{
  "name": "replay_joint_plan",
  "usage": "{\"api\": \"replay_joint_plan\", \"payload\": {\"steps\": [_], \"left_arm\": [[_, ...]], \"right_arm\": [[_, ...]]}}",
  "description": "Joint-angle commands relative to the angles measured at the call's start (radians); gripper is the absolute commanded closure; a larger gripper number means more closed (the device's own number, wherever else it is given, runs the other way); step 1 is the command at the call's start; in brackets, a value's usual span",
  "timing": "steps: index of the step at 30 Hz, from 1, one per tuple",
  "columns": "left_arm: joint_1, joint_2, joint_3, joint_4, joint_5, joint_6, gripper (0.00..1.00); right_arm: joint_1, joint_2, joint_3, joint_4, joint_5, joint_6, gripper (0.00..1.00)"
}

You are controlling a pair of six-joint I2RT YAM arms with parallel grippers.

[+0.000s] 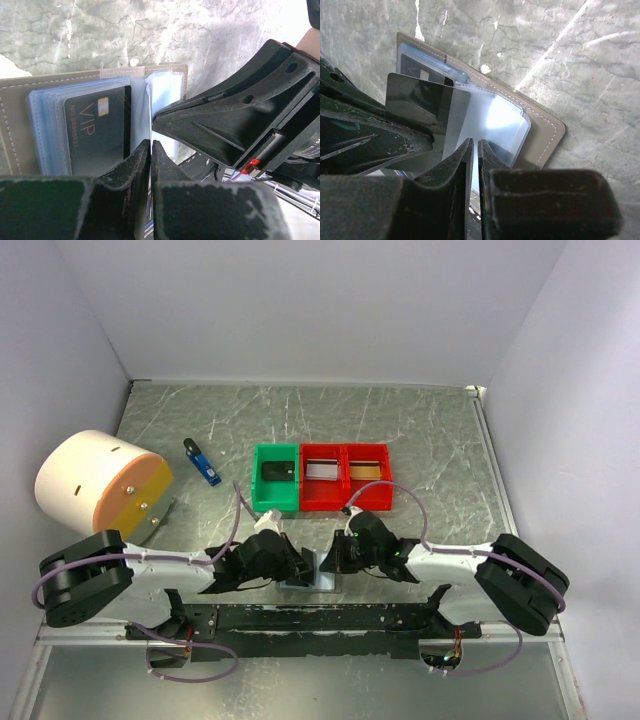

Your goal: Take the credit cards out of the card holder

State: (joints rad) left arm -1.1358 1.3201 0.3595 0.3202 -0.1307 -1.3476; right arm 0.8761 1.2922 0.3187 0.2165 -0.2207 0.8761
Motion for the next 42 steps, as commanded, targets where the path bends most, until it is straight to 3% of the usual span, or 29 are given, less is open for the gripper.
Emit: {"api": "replay_joint_plan", "payload": {"steps": [1,4,9,13,17,22,25,29,35,42], "left_arm": [[-0.006,-0.031,0.001,-0.004,-0.020,0.002,0.86],[-0.007,-0.041,0.018,-0.054,-0.027,0.013,0.93],[-0.016,-0.118,0.062,-0.197,-0.074,0.058,0.93],[-0.022,-0.234,0.064,-0.309,-0.119,0.097,0.93],[-0.019,-0.401,0.004,-0.322,-0.139,0.140,0.93],[-0.016,-0.595,-0.067,-0.242,-0.099,0.253,0.93],[-0.015,-0.656,-0.103,-0.153,-0.051,0.305,0.93],[-0.015,-0.693,-0.149,0.004,0.001,0.340,0.93],[-0.016,-0.643,-0.181,0.209,0.064,0.336,0.93],[-0.013,-0.549,-0.220,0.420,0.107,0.292,0.93]], "right_arm": [[-0.003,0.045,-0.038,-0.105,0.050,-0.035,0.89],[-0.003,0.032,-0.037,-0.117,0.056,-0.037,0.90],[-0.003,-0.053,-0.031,-0.114,0.043,-0.035,0.89],[-0.003,-0.226,-0.016,-0.111,0.048,-0.016,0.85],[-0.002,-0.422,-0.033,-0.066,0.038,0.012,0.76],[-0.002,-0.587,-0.079,-0.017,0.018,0.043,0.50],[-0.003,-0.611,-0.089,0.000,0.014,0.063,0.43],[-0.003,-0.582,-0.107,0.114,-0.037,0.102,0.42],[0.007,-0.457,-0.143,0.424,-0.147,0.182,0.43],[0.038,-0.408,-0.147,0.520,-0.134,0.198,0.58]]}}
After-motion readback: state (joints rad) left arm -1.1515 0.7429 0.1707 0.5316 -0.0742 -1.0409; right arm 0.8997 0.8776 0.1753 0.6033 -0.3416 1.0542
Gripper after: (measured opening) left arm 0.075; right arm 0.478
